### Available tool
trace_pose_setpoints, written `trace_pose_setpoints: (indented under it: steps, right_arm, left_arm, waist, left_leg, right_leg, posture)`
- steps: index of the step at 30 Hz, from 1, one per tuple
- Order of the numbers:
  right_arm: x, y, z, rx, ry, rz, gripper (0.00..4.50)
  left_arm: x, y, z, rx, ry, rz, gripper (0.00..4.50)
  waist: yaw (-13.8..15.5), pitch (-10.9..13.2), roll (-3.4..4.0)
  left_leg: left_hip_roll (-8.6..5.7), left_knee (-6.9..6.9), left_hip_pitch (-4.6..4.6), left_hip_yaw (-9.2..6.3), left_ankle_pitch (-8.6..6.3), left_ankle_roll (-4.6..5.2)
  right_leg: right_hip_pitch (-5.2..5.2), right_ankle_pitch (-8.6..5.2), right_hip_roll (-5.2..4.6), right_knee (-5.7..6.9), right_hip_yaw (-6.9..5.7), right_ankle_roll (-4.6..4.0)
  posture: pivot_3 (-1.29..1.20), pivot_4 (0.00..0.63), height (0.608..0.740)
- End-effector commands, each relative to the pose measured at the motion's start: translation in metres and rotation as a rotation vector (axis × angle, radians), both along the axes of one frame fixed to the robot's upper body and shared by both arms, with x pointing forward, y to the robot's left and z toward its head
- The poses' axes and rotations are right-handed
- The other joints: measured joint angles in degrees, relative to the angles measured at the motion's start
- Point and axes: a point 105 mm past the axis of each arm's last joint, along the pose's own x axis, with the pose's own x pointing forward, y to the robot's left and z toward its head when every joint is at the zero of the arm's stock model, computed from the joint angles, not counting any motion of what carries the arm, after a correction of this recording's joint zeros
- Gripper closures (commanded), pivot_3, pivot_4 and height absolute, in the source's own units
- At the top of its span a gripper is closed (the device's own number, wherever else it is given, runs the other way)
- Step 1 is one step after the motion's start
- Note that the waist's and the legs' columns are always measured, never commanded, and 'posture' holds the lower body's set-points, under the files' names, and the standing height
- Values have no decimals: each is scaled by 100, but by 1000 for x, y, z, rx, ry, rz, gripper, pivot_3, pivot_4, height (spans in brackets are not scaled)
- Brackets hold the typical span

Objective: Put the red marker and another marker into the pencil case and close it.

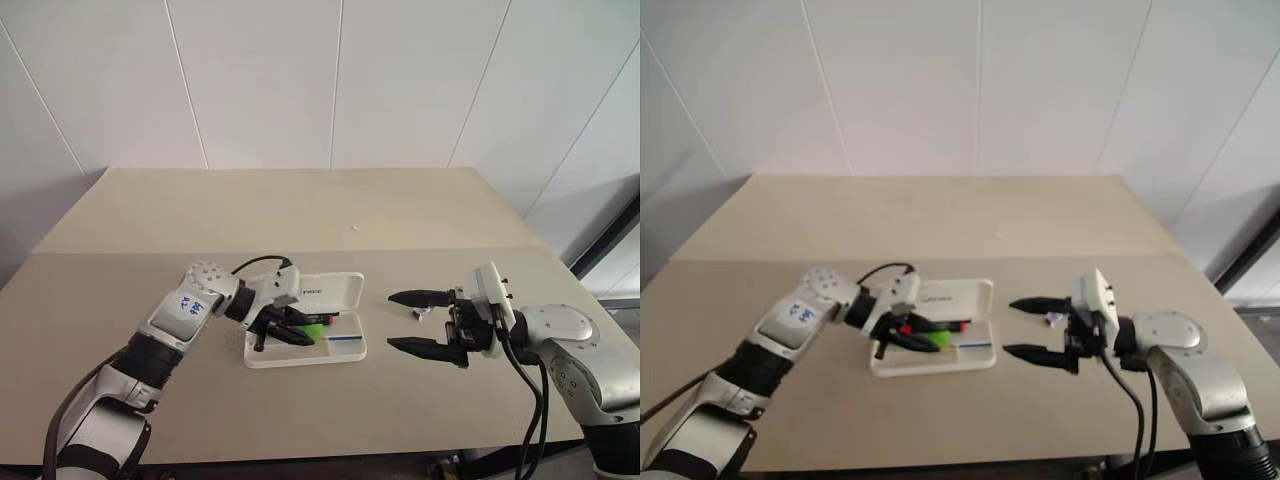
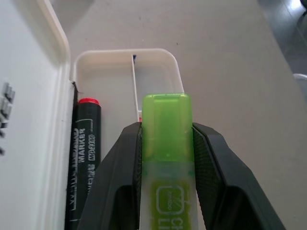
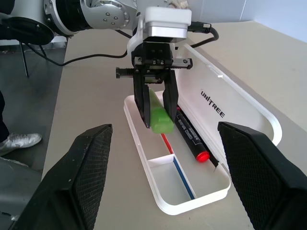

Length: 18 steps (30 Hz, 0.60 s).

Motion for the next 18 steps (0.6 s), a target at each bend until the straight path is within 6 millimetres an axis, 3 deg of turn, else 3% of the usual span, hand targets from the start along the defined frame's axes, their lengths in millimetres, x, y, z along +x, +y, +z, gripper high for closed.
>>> trace_pose_setpoints:
  steps: [1, 18]
  right_arm:
    - [-5, -2, 11, 0, -58, -4, 0]
    - [-4, -6, 12, -11, -61, -21, 0]
  left_arm:
    - [-3, -8, 8, -6, -40, -24, 3412]
    - [-6, -9, -6, 30, -31, -24, 3412]
  waist:
    - [1, 0, 0]
    - [64, 0, 0]
  left_leg:
    - [0, 0, 0, 0, 0, 0]
    - [0, 4, 4, 0, 0, 1]
  right_leg:
    - [0, 0, 0, 1, 0, 0]
    - [0, 0, 2, 7, 2, 0]
  posture:
    - [0, 150, 740]
    - [0, 150, 740]
